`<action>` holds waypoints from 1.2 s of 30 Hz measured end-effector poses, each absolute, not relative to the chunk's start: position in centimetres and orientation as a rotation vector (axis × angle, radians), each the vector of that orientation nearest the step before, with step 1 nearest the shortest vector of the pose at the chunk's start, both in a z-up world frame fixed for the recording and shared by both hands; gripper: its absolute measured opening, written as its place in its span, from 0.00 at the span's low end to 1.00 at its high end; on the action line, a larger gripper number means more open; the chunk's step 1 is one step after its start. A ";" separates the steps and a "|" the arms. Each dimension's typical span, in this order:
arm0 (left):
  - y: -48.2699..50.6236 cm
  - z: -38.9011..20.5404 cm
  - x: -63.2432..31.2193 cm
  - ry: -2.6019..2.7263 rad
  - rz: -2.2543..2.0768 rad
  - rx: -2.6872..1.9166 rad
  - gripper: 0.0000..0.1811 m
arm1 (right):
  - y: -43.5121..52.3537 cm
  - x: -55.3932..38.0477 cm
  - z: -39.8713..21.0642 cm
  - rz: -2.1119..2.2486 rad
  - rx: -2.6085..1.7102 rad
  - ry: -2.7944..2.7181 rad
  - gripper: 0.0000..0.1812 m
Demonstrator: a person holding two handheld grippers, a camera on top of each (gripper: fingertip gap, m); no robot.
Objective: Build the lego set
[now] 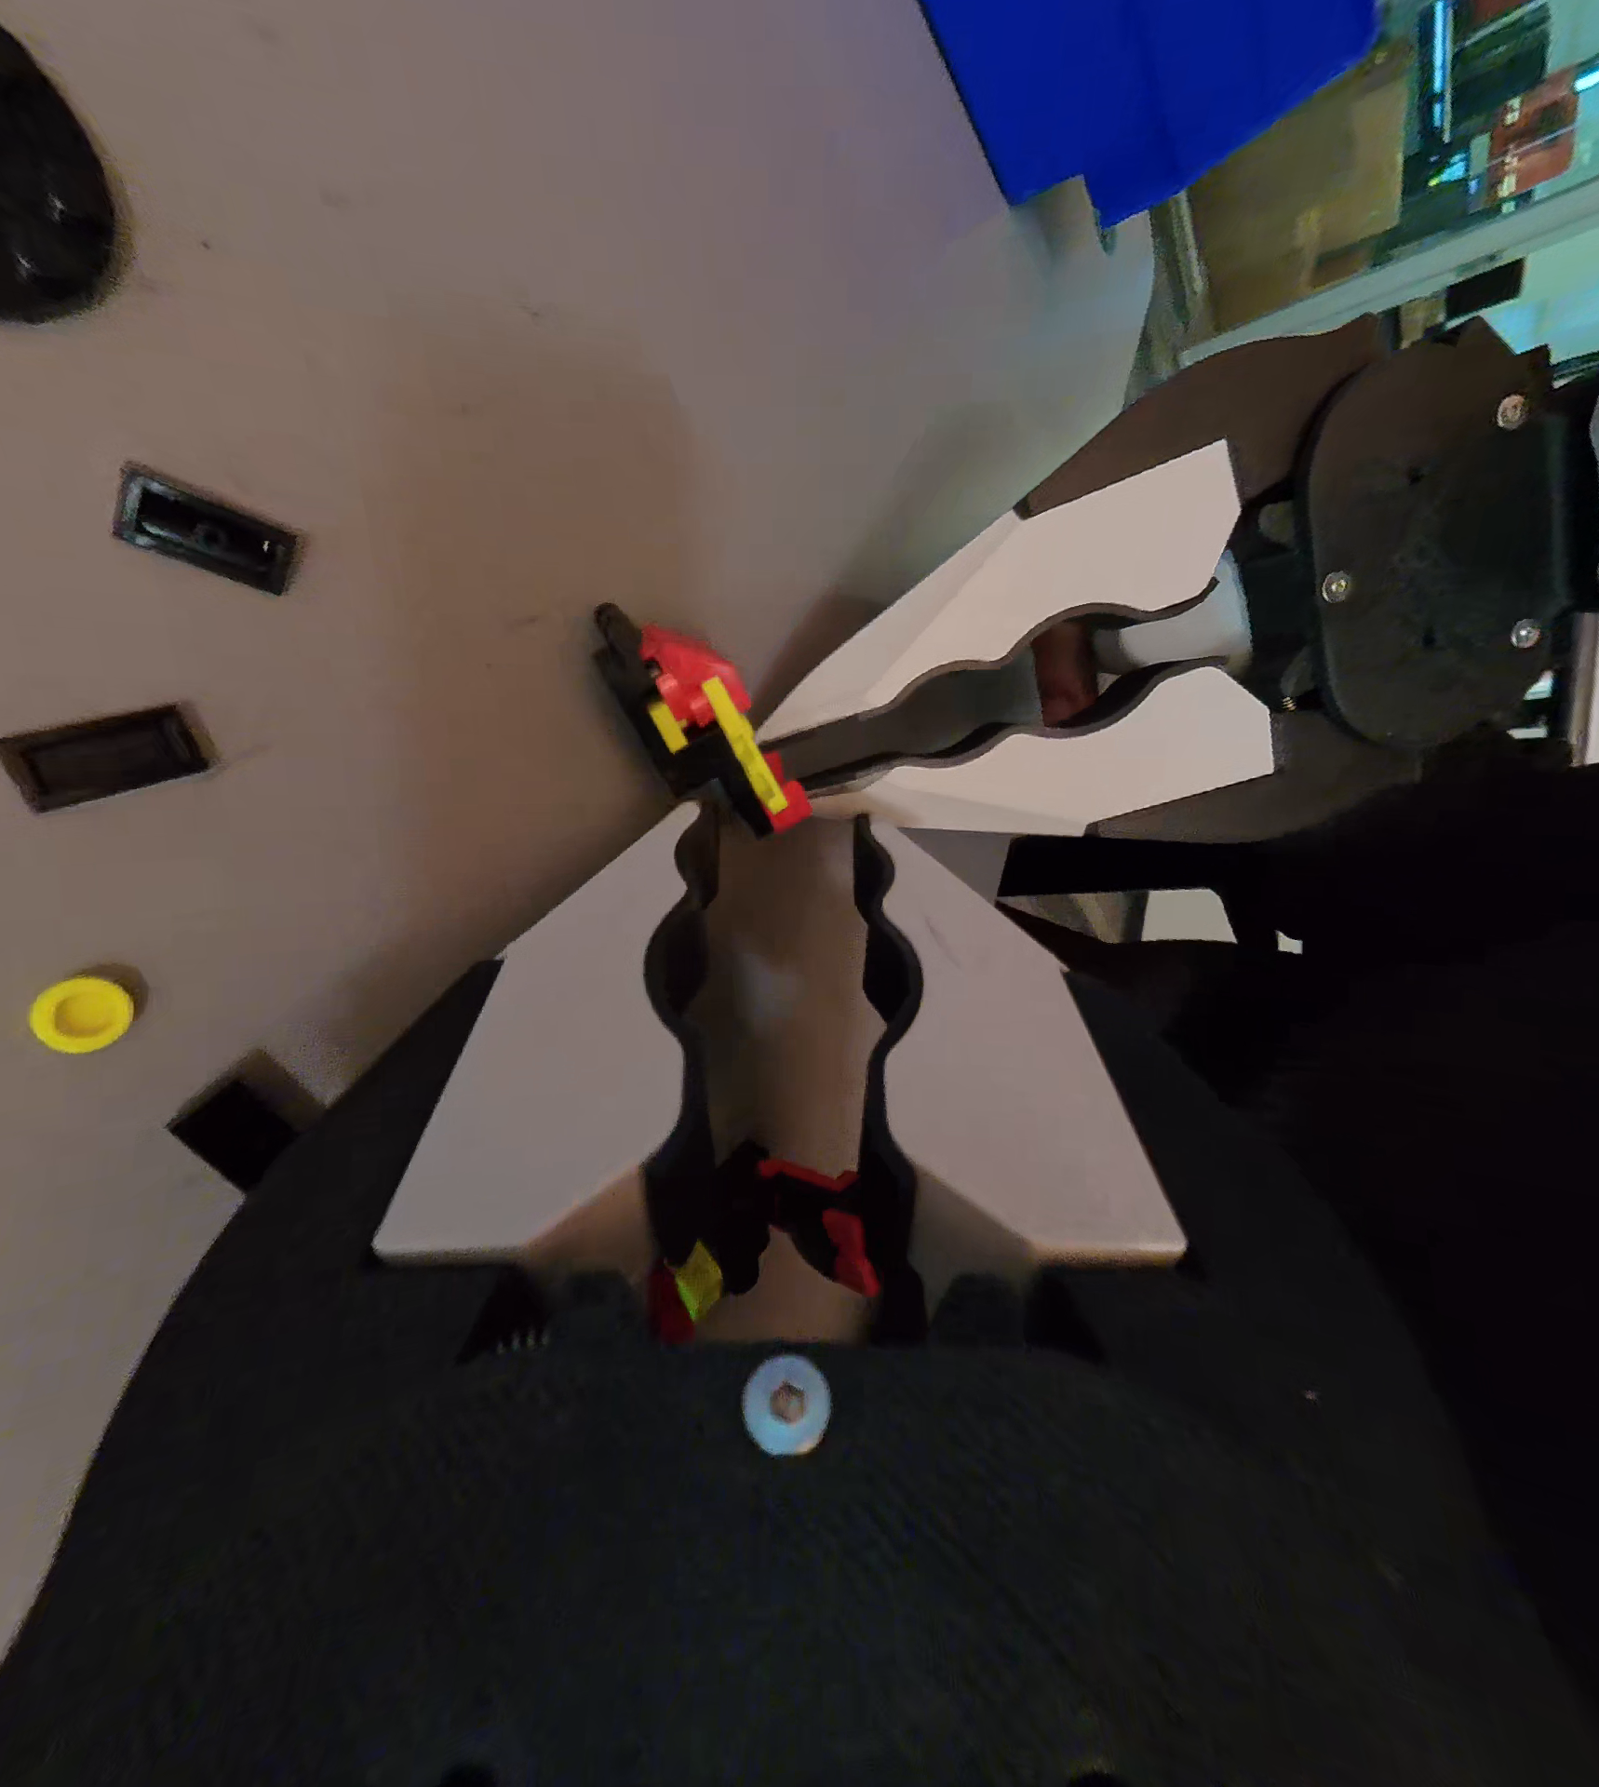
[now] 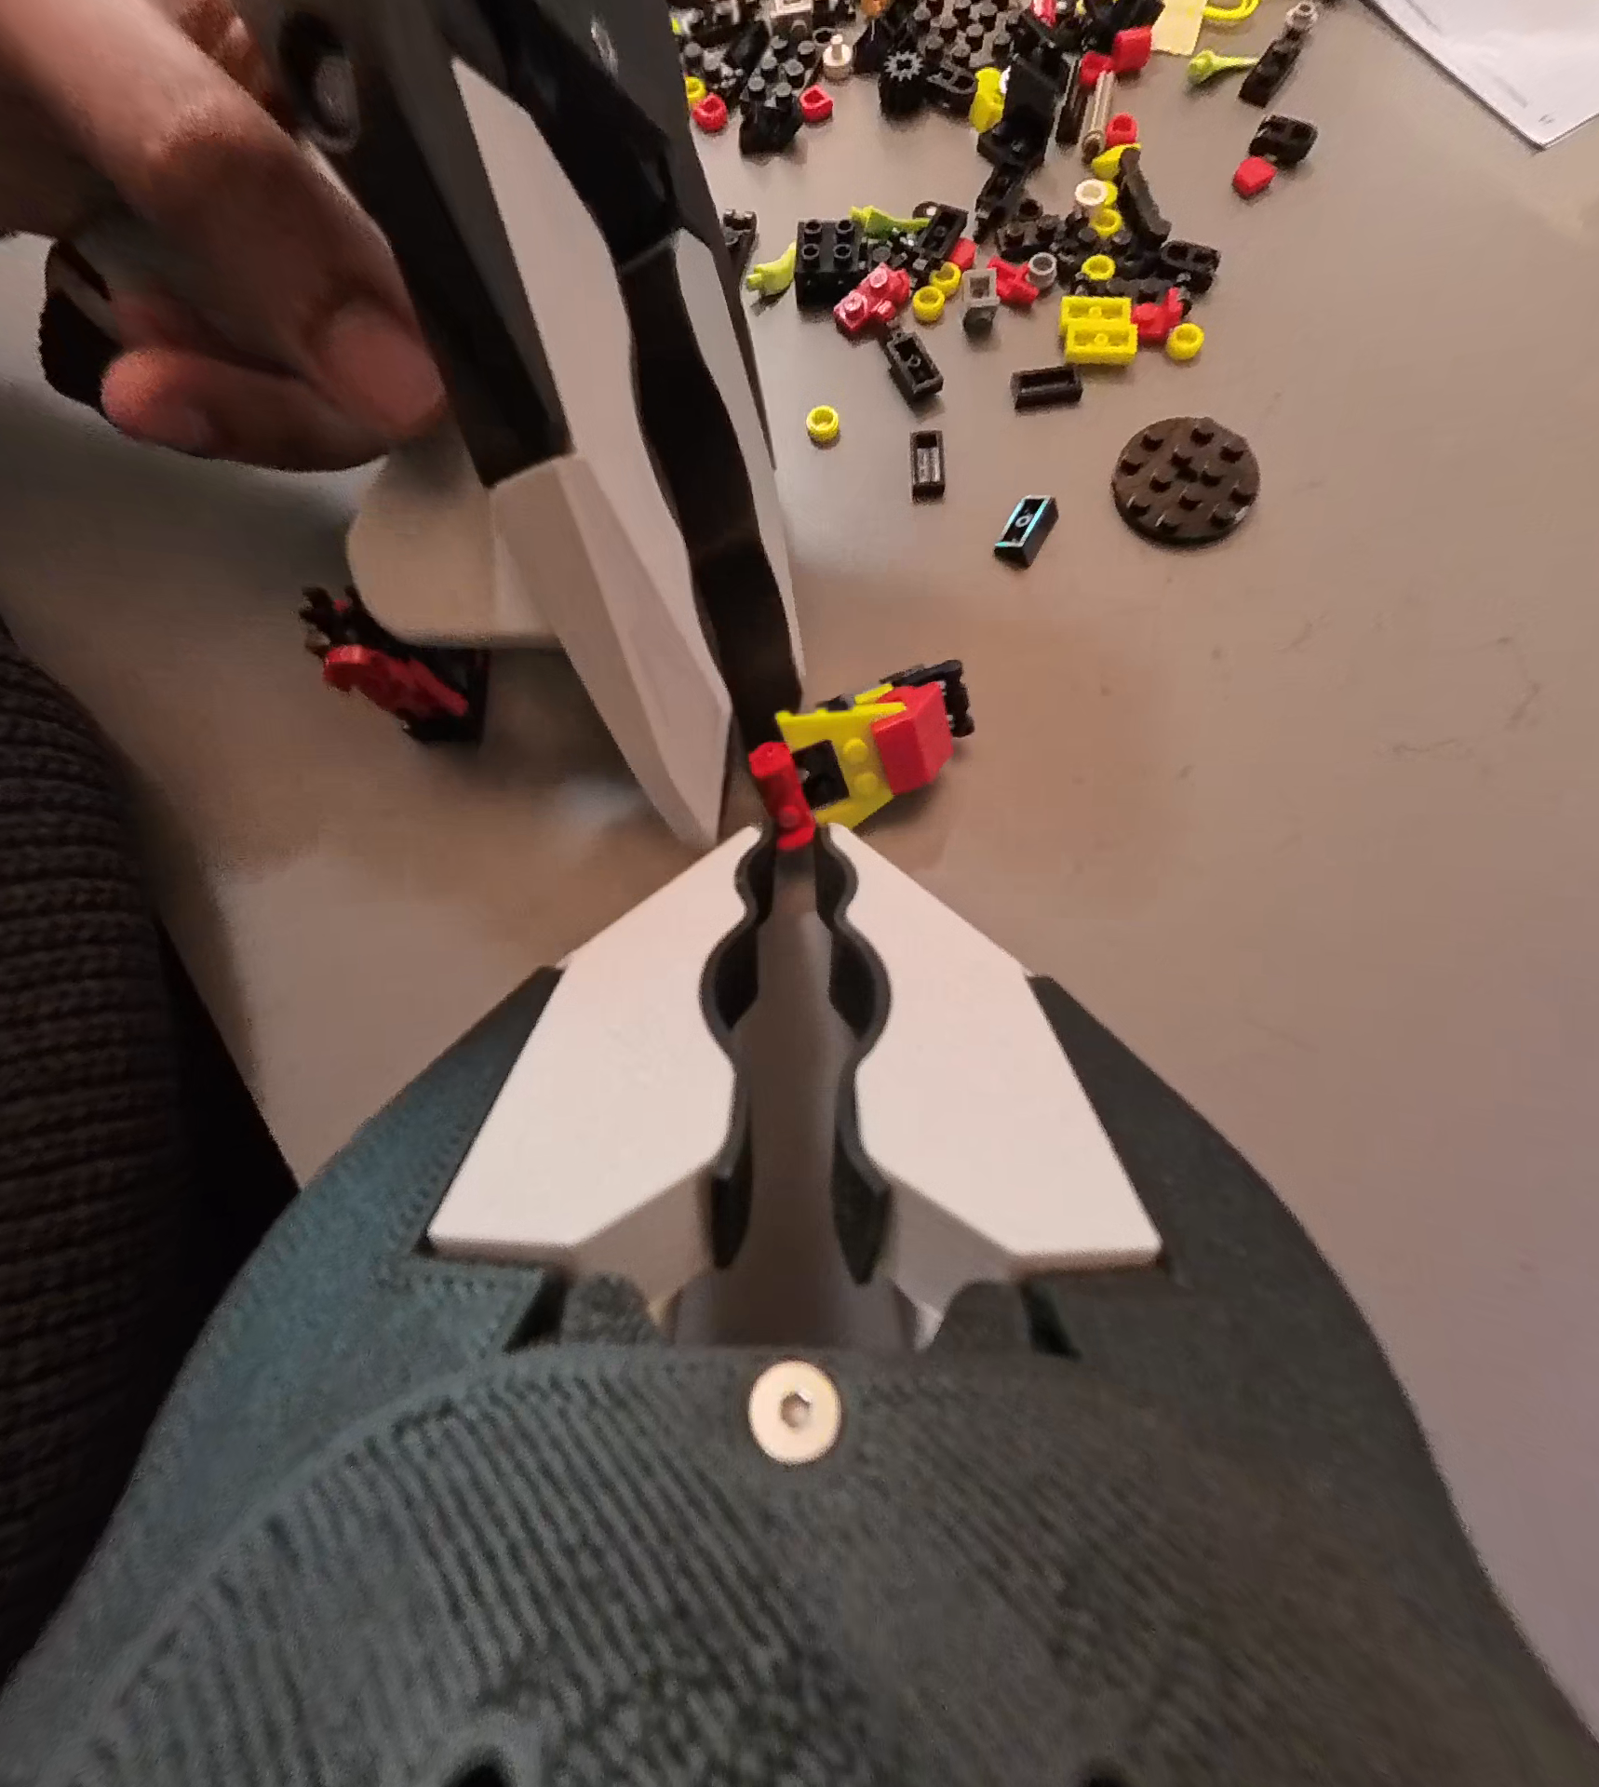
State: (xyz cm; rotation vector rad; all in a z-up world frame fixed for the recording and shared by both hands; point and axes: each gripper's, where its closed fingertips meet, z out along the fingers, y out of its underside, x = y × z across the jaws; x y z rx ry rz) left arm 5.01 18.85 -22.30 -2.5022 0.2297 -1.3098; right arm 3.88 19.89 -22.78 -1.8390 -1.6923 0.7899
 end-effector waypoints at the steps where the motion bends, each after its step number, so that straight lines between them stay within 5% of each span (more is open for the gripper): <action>1: 18.9 -22.4 5.0 0.231 -1.299 -2.504 0.14 | 19.9 3.9 -22.9 0.783 -1.840 -1.694 0.04; 26: 18.8 -22.3 4.8 0.179 -1.438 -2.467 0.08 | 20.1 3.8 -22.7 0.798 -1.811 -1.692 0.04; 36: 19.2 -21.8 4.2 0.154 -1.454 -2.452 0.16 | 20.2 3.7 -22.7 0.830 -1.829 -1.678 0.04</action>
